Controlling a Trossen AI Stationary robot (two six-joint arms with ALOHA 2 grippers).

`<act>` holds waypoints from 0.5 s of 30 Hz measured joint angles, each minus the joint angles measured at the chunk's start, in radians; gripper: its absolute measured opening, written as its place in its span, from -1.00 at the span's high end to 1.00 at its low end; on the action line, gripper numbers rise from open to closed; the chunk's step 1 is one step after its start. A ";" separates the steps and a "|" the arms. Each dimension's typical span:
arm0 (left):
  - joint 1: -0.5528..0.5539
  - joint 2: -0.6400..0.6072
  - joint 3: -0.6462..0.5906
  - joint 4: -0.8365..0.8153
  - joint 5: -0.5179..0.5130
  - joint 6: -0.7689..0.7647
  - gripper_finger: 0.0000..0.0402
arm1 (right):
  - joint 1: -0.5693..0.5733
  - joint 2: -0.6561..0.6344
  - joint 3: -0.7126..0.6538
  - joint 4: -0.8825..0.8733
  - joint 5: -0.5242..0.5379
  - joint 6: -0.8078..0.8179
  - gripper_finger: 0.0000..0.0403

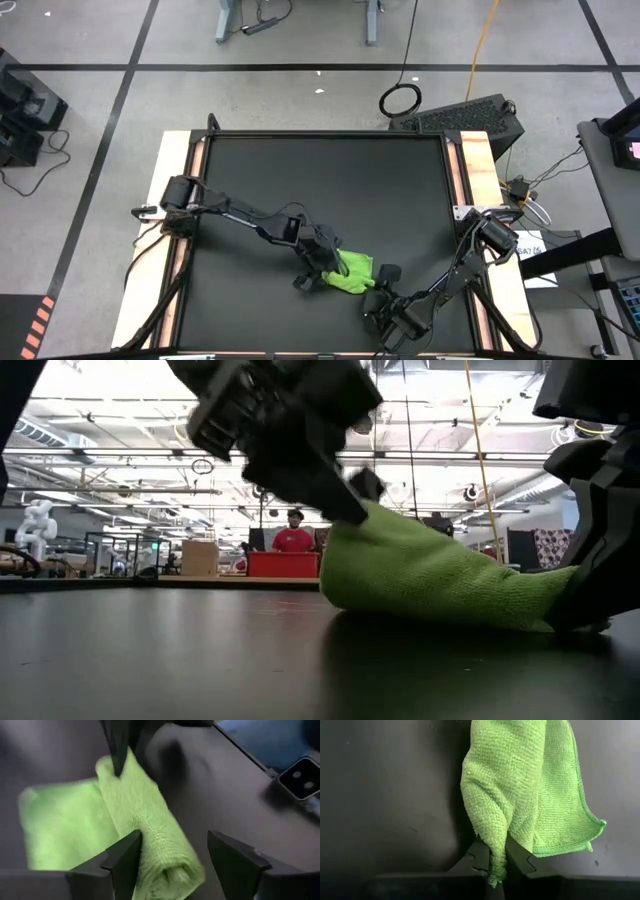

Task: Roll towel
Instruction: Roll the green towel on the table

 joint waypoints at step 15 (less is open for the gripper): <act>-0.247 -0.062 0.002 -0.067 -0.499 0.376 -0.15 | 0.025 -0.022 0.000 0.146 0.085 -0.134 0.95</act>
